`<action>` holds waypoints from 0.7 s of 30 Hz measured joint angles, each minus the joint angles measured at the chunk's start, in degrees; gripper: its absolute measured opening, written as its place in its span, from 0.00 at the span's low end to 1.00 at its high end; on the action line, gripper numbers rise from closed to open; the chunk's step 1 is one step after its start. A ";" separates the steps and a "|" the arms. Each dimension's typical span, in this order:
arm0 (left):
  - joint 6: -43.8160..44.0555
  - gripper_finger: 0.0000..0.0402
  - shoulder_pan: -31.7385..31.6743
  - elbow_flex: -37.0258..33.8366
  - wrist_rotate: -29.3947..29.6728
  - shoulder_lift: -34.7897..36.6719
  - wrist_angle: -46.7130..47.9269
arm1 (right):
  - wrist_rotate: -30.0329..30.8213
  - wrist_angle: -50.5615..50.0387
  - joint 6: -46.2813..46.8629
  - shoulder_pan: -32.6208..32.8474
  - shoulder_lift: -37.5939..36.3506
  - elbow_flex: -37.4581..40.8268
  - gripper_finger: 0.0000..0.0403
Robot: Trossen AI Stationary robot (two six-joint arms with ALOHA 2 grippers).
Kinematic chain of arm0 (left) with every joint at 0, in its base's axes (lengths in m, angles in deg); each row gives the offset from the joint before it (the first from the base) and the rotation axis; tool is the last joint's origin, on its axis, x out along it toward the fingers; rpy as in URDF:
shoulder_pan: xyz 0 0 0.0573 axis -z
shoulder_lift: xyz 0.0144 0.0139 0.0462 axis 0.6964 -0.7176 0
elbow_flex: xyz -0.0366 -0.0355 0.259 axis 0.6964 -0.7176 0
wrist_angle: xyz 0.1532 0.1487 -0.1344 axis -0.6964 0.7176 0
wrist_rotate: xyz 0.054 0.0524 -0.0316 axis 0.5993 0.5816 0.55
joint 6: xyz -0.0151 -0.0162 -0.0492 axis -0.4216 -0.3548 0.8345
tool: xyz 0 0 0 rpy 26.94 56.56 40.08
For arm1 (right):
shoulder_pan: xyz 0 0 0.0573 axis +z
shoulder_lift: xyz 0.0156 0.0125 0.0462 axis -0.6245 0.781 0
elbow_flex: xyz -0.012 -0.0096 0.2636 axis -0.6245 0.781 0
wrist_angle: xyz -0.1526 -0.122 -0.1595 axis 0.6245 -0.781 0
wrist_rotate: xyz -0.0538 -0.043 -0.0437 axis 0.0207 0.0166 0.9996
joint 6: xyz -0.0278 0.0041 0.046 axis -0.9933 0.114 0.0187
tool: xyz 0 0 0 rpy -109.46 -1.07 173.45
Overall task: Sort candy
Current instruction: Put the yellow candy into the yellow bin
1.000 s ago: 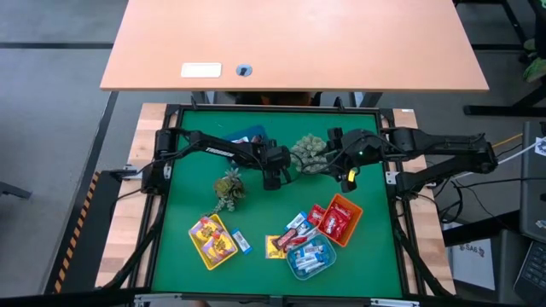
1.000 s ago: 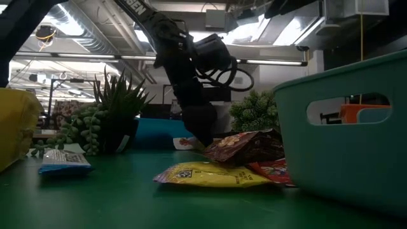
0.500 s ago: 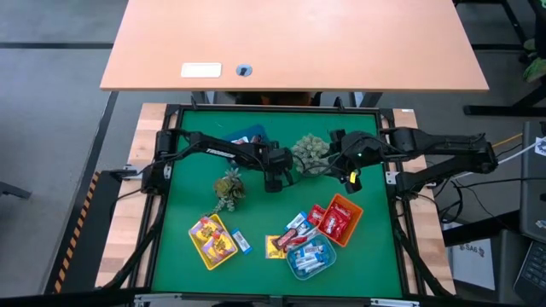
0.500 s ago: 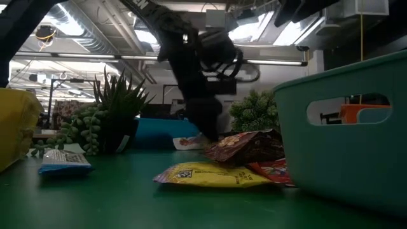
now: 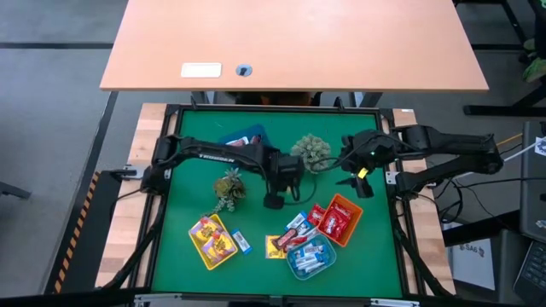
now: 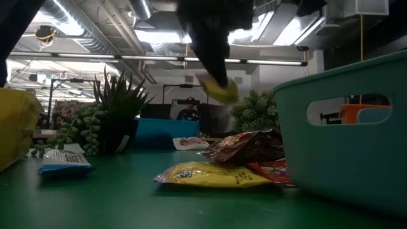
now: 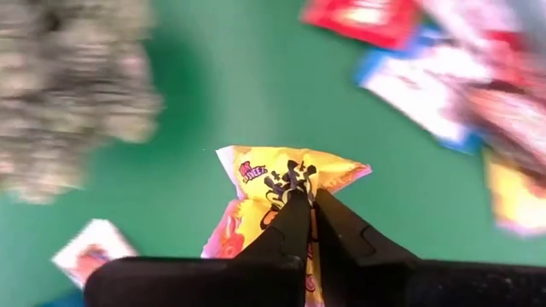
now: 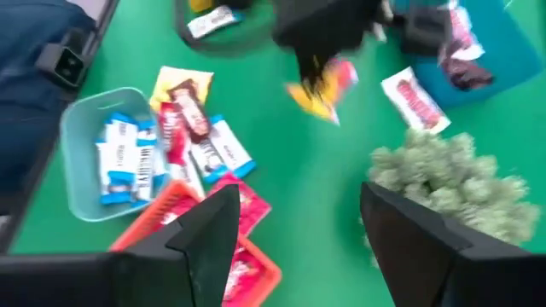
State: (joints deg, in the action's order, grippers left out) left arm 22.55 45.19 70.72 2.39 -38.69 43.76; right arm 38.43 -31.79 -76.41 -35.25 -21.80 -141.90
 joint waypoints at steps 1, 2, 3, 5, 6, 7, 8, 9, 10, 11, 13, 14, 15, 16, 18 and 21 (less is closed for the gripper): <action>0.37 0.00 0.97 1.58 -1.50 0.02 2.79 | -0.09 -0.33 1.06 0.56 -0.05 0.00 0.60; 1.31 0.00 2.06 2.98 -2.79 0.02 5.43 | 0.09 -0.43 2.41 1.20 -0.05 0.02 0.60; 2.37 0.00 3.20 4.19 -3.99 0.02 8.00 | 0.30 -0.37 3.72 2.07 -0.05 0.02 0.60; 4.93 0.00 5.70 5.76 -6.37 0.06 12.69 | 0.73 -0.65 6.04 4.05 -0.14 0.02 0.60; 6.35 0.00 7.07 6.07 -7.34 0.09 14.69 | 1.32 -0.97 7.10 5.10 -0.14 0.02 0.60; 7.83 0.00 8.43 6.12 -8.34 0.09 16.50 | 2.34 -1.28 8.28 6.11 -0.13 0.02 0.60; 9.49 0.00 9.82 6.12 -8.98 0.09 18.34 | 3.72 -1.49 9.48 7.20 -0.12 0.04 0.60; 11.63 0.00 11.37 6.10 -9.15 0.07 20.16 | 5.17 -1.10 10.78 8.36 -0.12 0.31 0.60; 13.92 0.00 12.90 5.99 -9.13 0.07 21.80 | 6.57 -0.65 11.98 9.44 -0.15 0.78 0.60; 16.40 0.00 14.45 5.68 -9.19 0.07 22.85 | 8.04 -0.70 13.12 10.35 -0.16 1.33 0.60; 20.72 0.00 17.71 4.89 -9.30 0.11 24.65 | 10.57 -0.83 15.83 12.34 -0.12 2.79 0.60; 22.58 0.00 19.27 4.75 -9.35 0.03 25.61 | 11.37 -0.79 16.85 13.22 -0.12 3.66 0.60; 24.35 0.00 20.89 4.74 -9.33 -0.04 26.39 | 12.07 -0.80 17.77 13.98 -0.12 4.56 0.60; 25.89 0.00 22.39 4.74 -9.34 -0.03 26.72 | 12.65 -0.78 18.77 14.61 -0.12 5.50 0.60; 28.65 0.00 25.27 4.74 -8.93 0.09 26.81 | 13.86 -0.60 20.62 15.71 -0.12 7.54 0.60; 32.52 0.00 29.27 4.74 -5.77 0.07 26.83 | 15.20 0.62 23.23 16.66 -0.12 10.58 0.60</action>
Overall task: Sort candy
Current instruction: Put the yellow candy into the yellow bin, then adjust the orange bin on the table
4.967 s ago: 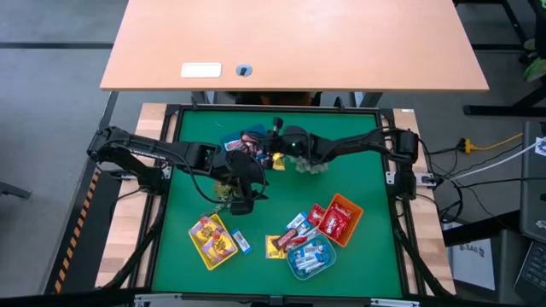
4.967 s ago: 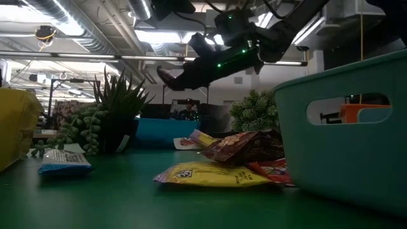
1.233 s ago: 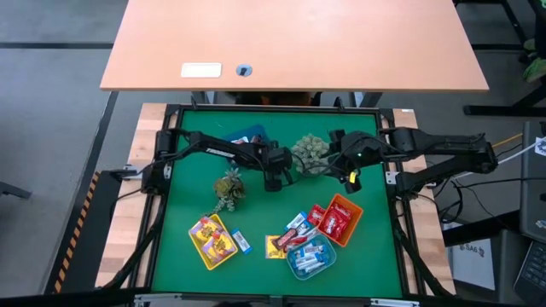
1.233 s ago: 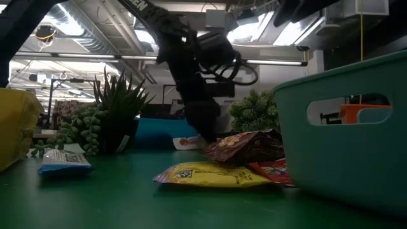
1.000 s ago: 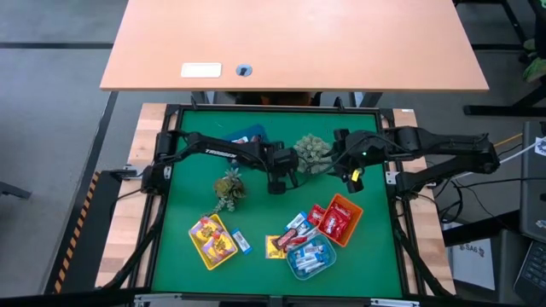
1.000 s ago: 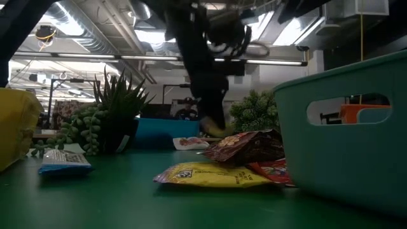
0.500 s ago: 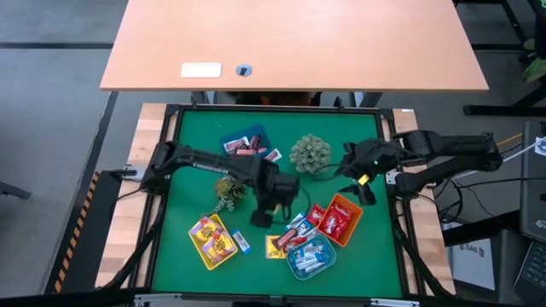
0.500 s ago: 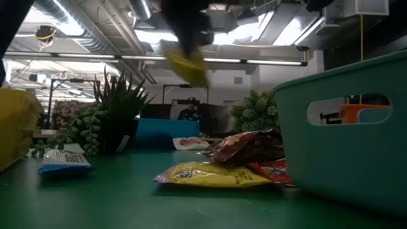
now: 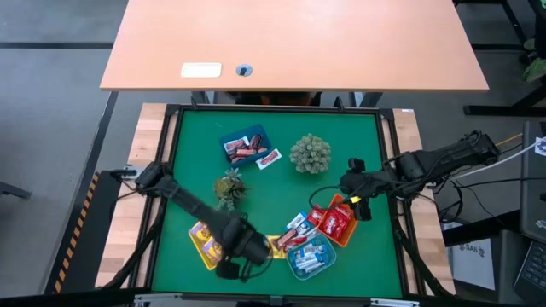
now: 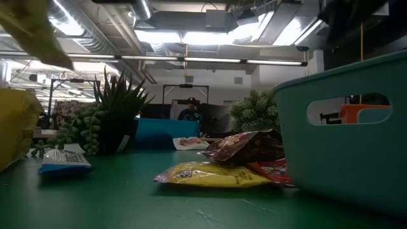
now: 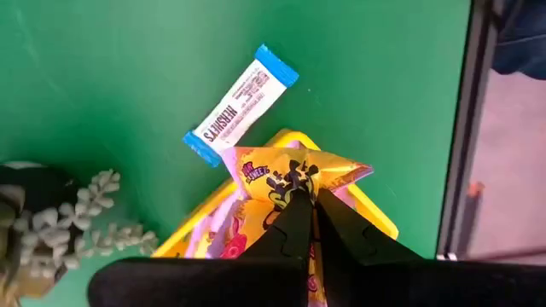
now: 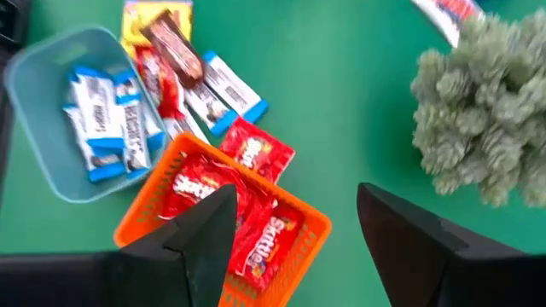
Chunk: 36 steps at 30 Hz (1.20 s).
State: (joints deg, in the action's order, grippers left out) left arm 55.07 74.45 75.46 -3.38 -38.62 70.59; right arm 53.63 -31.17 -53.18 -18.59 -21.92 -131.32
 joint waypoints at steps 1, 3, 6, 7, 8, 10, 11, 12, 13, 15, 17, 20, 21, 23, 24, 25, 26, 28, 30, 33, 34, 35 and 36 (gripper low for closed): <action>1.17 0.00 1.16 0.00 1.03 0.00 0.13 | -0.02 0.12 0.64 0.00 0.00 0.89 0.60; 3.07 0.00 3.30 0.00 1.93 0.00 0.21 | -0.62 0.08 2.33 -0.08 0.00 2.75 0.60; 5.90 0.00 5.93 0.00 4.07 0.00 0.30 | -0.75 -0.18 3.52 -0.19 0.00 4.74 0.60; 7.44 0.00 6.59 0.00 4.75 0.00 0.39 | -0.82 -0.29 3.62 -0.20 0.00 5.27 0.60; 8.88 0.00 7.00 0.00 4.94 0.00 0.45 | -0.90 -0.32 3.64 -0.20 0.00 5.70 0.60; 12.18 0.01 7.55 0.00 4.80 0.00 0.74 | -0.92 -0.25 3.66 -0.20 0.00 6.45 0.60; 13.96 0.02 7.72 0.00 4.78 0.00 1.05 | -0.94 -0.31 3.64 -0.20 0.00 6.65 0.60; 15.65 0.03 7.90 0.00 4.80 0.00 1.44 | -0.94 -0.22 3.65 -0.20 0.00 6.82 0.60; 16.89 0.05 7.92 0.00 4.81 0.00 1.94 | -0.94 -0.23 3.64 -0.20 0.00 6.95 0.60; 18.98 0.09 7.96 0.00 4.71 0.00 3.68 | -0.94 -0.17 3.64 -0.20 0.02 7.02 0.60; 20.53 0.13 7.82 0.00 5.08 0.00 5.15 | -0.94 0.27 3.64 -0.20 0.02 7.02 0.60; 21.41 0.19 7.68 0.00 6.14 0.00 6.29 | -0.99 0.73 3.64 -0.20 0.02 7.02 0.60; 21.41 0.21 7.68 0.00 6.95 0.00 6.30 | -1.31 0.89 3.64 -0.20 0.02 7.02 0.60; 21.41 0.24 7.69 0.00 9.00 0.00 6.23 | -2.28 1.16 3.67 -0.20 0.02 7.02 0.60; 21.41 0.26 7.71 0.00 10.27 0.00 6.09 | -2.79 1.23 3.66 -0.20 0.02 7.02 0.60; 21.41 0.27 7.69 0.00 11.74 0.00 5.76 | -3.55 1.18 3.70 -0.20 0.02 7.02 0.60; 21.41 0.28 7.68 0.00 13.41 0.00 5.24 | -4.64 1.15 3.66 -0.20 0.02 7.02 0.60; 21.41 0.29 7.57 0.00 17.29 0.00 3.74 | -7.18 1.08 3.96 -0.19 0.02 7.02 0.60; 21.43 0.30 7.44 0.00 20.98 0.00 1.78 | -9.64 1.06 5.95 -0.14 0.02 7.02 0.60; 21.41 0.30 6.74 0.00 24.32 0.00 -0.97 | -10.61 0.70 8.35 -0.14 0.02 7.02 0.60; 21.40 0.30 6.39 0.00 24.68 0.00 -1.80 | -10.39 0.22 9.26 -0.14 0.02 7.02 0.60; 21.38 0.30 6.02 0.00 24.75 0.00 -2.49 | -9.67 -0.44 10.51 -0.14 0.02 7.02 0.60; 21.37 0.30 5.62 0.00 24.73 0.00 -3.09 | -8.63 -1.33 11.84 -0.14 0.02 7.02 0.60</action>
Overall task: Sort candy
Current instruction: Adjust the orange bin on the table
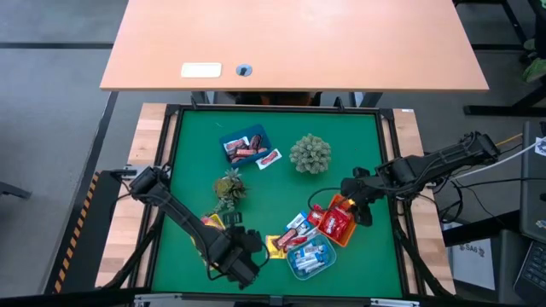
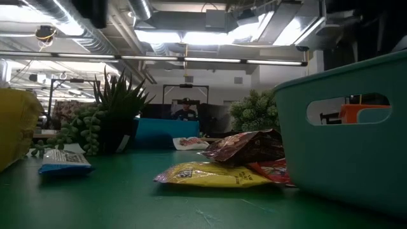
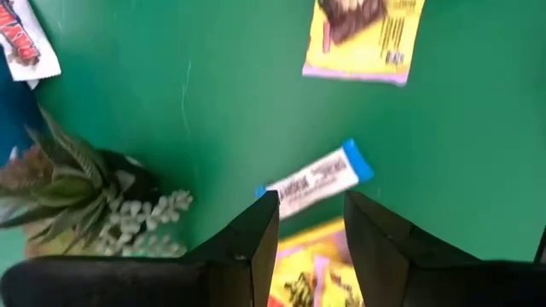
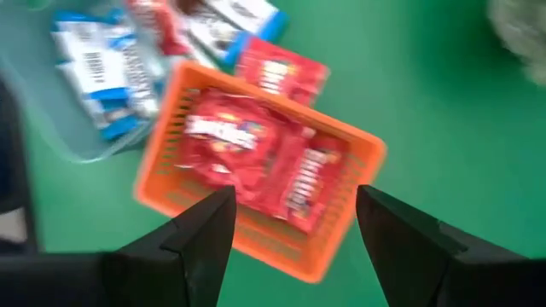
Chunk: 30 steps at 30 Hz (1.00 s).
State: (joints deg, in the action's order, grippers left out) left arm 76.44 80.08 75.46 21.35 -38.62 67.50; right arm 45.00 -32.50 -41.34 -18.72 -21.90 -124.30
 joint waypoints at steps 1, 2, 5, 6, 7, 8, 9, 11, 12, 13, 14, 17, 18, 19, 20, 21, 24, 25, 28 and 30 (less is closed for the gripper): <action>0.01 0.30 -0.36 0.00 0.02 0.00 -0.63 | 1.16 -1.11 1.31 0.00 0.00 0.00 0.60; 0.01 0.30 -0.67 0.00 0.02 0.00 -1.17 | 2.26 -2.27 2.50 0.00 0.00 0.05 0.60; -0.05 0.30 -1.38 0.00 0.00 0.00 -2.25 | 4.44 -3.22 5.60 0.00 -0.01 2.31 0.60; -0.07 0.30 -1.60 0.00 0.00 0.00 -2.37 | 4.50 -3.29 6.20 0.00 0.03 3.54 0.60; -0.09 0.30 -1.79 0.00 0.00 0.00 -2.45 | 4.26 -3.08 6.42 0.00 0.04 4.82 0.60; -0.12 0.30 -1.93 0.00 -0.03 0.00 -2.48 | 3.76 -2.38 6.47 0.00 0.04 6.26 0.60; -0.15 0.30 -2.10 0.00 -0.04 0.00 -2.46 | 3.58 -1.31 6.51 0.00 0.00 7.79 0.60; -0.16 0.30 -2.45 0.00 -0.09 0.00 -2.47 | 3.60 1.65 6.56 -0.02 0.06 10.96 0.60; -0.16 0.30 -2.64 0.00 -0.09 0.00 -2.49 | 3.56 2.99 6.54 -0.02 0.07 12.21 0.60; -0.16 0.30 -2.83 0.00 -0.09 0.00 -2.49 | 3.35 4.12 6.55 -0.02 0.07 13.35 0.60; -0.16 0.30 -2.98 0.00 -0.09 0.00 -2.49 | 3.00 5.22 6.49 -0.02 0.07 14.31 0.60; -0.16 0.30 -3.54 0.00 -0.11 0.00 -2.53 | 2.58 7.40 6.21 -0.02 0.06 16.36 0.58; -0.16 0.30 -3.72 0.00 -0.11 0.00 -2.53 | 2.59 7.61 6.18 -0.04 0.05 16.71 0.56; -0.16 0.30 -3.92 0.00 -0.10 0.00 -2.55 | 2.59 7.81 6.17 -0.07 0.04 17.05 0.54; -0.16 0.30 -4.14 0.00 -0.11 0.00 -2.55 | 2.57 7.79 6.16 -0.07 0.04 17.31 0.51; -0.16 0.30 -4.33 0.00 -0.09 0.00 -2.55 | 2.57 7.83 6.16 -0.07 0.04 17.53 0.48; -0.16 0.30 -4.85 0.00 -0.11 0.00 -2.70 | 2.57 8.76 6.12 -0.07 0.04 18.12 0.37; -0.16 0.30 -4.97 0.00 -0.11 0.00 -2.77 | 2.57 8.97 6.09 -0.07 0.04 18.32 0.33; -0.16 0.30 -5.35 0.00 -0.09 0.00 -2.80 | 2.86 9.22 5.89 -0.07 0.02 19.29 0.23; -0.18 0.30 -5.49 0.00 -0.11 0.00 -2.81 | 3.10 9.22 5.88 -0.07 0.02 20.03 0.17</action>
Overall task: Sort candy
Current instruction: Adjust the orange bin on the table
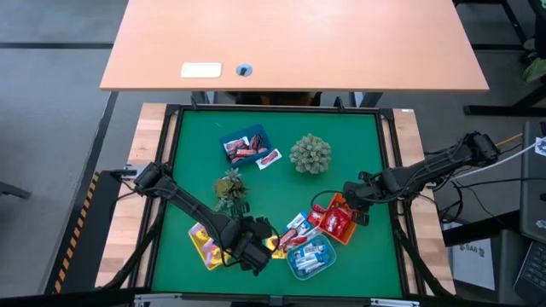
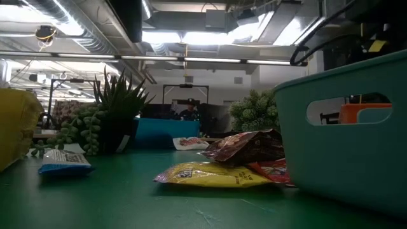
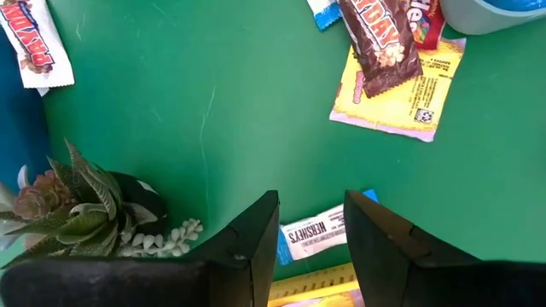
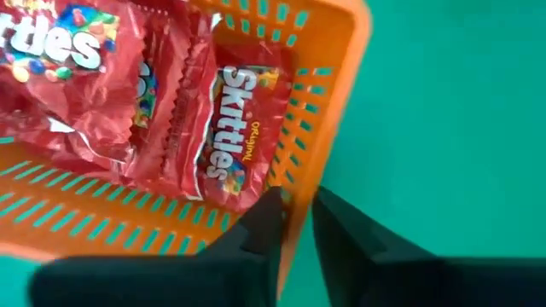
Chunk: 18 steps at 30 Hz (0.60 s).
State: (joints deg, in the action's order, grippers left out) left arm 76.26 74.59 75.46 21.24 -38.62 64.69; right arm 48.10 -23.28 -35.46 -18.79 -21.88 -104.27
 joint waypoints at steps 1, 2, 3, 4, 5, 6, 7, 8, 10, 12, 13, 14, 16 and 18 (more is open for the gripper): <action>0.00 0.30 -0.08 0.00 0.00 0.00 0.00 | 0.04 -0.05 0.00 0.00 -0.02 0.33 0.14; 0.00 0.30 -0.12 0.00 0.02 0.00 0.00 | 0.13 0.18 0.02 0.00 -0.01 0.64 0.10; -0.20 0.30 -0.15 0.00 0.08 0.00 -0.02 | 0.11 0.36 0.01 0.00 -0.04 0.73 0.07; -0.87 0.30 -0.19 0.00 0.16 0.00 -0.02 | 0.07 0.62 -0.27 0.00 -0.07 0.75 0.04; -1.77 0.30 -0.19 0.00 0.17 0.00 -0.02 | 0.06 0.72 -1.10 0.00 -0.10 0.75 0.03; -2.71 0.30 -0.19 0.00 0.19 0.00 -0.03 | 0.09 0.93 -2.07 0.00 -0.11 0.75 0.02; -3.37 0.30 -0.19 0.00 0.19 0.00 -0.04 | 0.08 1.26 -3.19 0.00 -0.10 0.74 0.03; -4.19 0.30 -0.19 0.00 0.21 0.00 -0.05 | -0.03 1.36 -4.43 0.00 -0.09 0.58 0.04; -5.28 0.30 -0.19 0.00 0.43 0.00 -0.07 | 0.00 1.06 -7.53 0.00 -0.04 -0.15 0.06; -6.22 0.30 -0.19 0.00 1.18 0.00 -0.27 | 0.86 1.06 -10.80 0.00 -0.02 -1.05 0.07; -6.61 0.30 -0.19 0.00 1.65 0.00 -0.34 | 2.00 1.15 -12.08 0.00 -0.02 -1.49 0.07; -7.04 0.30 -0.19 0.00 1.90 0.00 -0.44 | 3.07 1.15 -13.13 0.00 -0.02 -1.81 0.07; -7.58 0.30 -0.19 0.00 2.40 0.00 -0.99 | 5.19 1.13 -14.72 0.00 -0.02 -2.07 0.06; -7.58 0.30 -0.19 0.00 2.91 0.00 -1.53 | 6.50 1.14 -16.71 0.00 -0.02 -2.15 0.05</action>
State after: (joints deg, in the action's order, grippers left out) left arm 68.68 74.40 75.46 24.15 -38.62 63.16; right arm 54.61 -22.14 -52.17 -18.79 -21.90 -106.42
